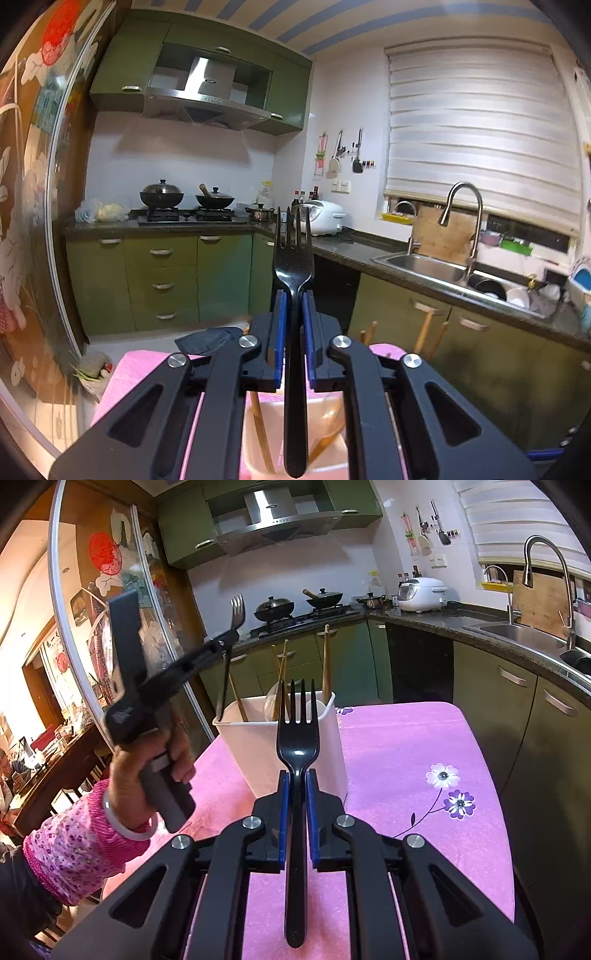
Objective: Organize utensils
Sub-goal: 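Carry the fork over the caddy and open the left tool while the right tool carries its fork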
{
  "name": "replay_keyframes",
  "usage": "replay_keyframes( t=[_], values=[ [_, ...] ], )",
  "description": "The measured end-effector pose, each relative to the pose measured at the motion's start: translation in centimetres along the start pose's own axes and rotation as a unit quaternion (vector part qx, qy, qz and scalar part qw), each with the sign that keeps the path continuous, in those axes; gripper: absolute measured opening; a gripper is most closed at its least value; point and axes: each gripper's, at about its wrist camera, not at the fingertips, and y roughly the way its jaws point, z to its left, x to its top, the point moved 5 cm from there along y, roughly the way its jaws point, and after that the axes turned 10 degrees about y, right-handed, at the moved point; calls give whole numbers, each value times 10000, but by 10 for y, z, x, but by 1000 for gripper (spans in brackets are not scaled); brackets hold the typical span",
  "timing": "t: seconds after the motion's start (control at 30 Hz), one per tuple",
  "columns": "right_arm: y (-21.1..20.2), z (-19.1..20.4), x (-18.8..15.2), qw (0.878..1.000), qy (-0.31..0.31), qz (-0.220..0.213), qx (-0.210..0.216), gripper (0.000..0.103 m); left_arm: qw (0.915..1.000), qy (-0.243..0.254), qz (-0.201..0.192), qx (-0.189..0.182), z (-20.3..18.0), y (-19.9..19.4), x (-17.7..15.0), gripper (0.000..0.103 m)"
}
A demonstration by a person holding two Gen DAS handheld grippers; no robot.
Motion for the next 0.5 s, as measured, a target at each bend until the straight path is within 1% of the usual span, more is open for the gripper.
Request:
replay_keyframes(
  t=[0.2, 0.5],
  values=[
    [2, 0, -2, 10000, 35, 34, 2, 9, 9998, 197, 37, 75, -4, 12, -9, 9],
    [2, 5, -1, 10000, 11, 24, 20, 9, 9990, 322, 307, 48, -6, 17, -34, 9]
  ],
)
